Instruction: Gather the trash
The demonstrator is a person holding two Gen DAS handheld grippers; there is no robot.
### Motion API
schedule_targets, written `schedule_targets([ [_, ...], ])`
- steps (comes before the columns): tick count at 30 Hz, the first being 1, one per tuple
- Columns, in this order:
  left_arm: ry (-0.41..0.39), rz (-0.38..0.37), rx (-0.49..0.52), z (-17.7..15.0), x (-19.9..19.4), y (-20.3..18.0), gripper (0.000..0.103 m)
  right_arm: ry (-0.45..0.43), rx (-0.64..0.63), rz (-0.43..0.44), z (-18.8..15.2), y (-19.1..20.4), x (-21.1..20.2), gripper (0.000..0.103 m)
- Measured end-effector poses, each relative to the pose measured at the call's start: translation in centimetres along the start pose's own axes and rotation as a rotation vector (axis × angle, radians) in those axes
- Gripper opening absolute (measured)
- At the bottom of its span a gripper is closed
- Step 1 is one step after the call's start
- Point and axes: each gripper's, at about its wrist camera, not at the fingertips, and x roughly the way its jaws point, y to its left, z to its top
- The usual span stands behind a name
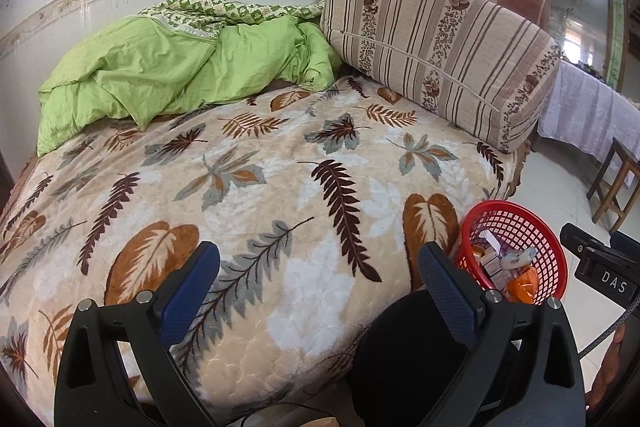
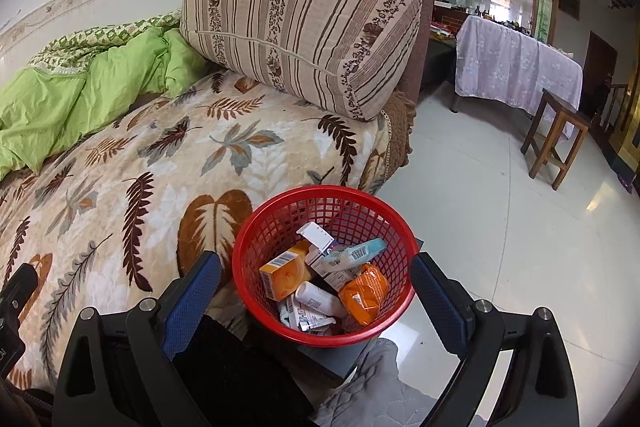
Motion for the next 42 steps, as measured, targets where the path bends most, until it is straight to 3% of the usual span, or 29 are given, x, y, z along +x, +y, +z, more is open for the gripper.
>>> schedule_targets([
  [10, -0.012, 0.028, 0.027, -0.1, -0.1, -0.4, 0.100, 0.021, -0.007, 0.006, -0.3, 0.1, 0.3, 0.096],
  [18, -0.039, 0.140, 0.086, -0.4, -0.2, -1.1, 0.100, 0.035, -0.017, 0.012, -0.3, 0.3, 0.6, 0.096],
  [42, -0.021, 0.117, 0.097, -0.7, 0.3, -1.0, 0.100, 0.061, -0.030, 0.015, -0.6, 0.6, 1.0, 0.096],
])
